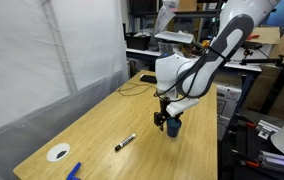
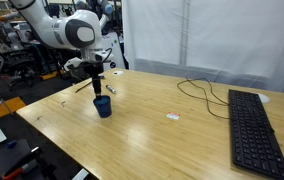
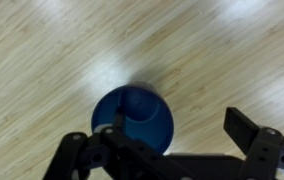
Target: Move the cup to the right
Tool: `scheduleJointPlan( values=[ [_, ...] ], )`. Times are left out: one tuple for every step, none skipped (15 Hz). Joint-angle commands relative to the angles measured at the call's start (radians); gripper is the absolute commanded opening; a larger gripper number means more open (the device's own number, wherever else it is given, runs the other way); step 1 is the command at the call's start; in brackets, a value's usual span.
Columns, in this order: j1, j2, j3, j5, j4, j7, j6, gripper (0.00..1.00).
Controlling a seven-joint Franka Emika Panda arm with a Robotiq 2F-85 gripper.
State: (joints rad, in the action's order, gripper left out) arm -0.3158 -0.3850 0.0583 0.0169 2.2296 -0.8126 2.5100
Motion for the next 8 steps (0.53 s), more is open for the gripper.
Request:
scheduleJointPlan(
  values=[
    [0.009,-0.019,0.012,0.019,-0.01,0.002,-0.008,1.0],
    [0.01,-0.026,0.013,0.021,-0.009,0.007,0.002,1.0],
    [0.011,-0.034,0.016,0.026,-0.006,0.013,0.013,1.0],
    [0.012,-0.038,0.017,0.03,-0.003,0.015,0.022,1.0],
    [0.012,-0.042,0.017,0.034,0.0,0.015,0.031,1.0],
    [0.012,-0.043,0.016,0.035,0.004,0.016,0.043,0.87],
    [0.012,-0.042,0.014,0.037,0.009,0.012,0.055,0.74],
    [0.011,-0.039,0.012,0.036,0.012,0.01,0.066,0.67]
  ],
)
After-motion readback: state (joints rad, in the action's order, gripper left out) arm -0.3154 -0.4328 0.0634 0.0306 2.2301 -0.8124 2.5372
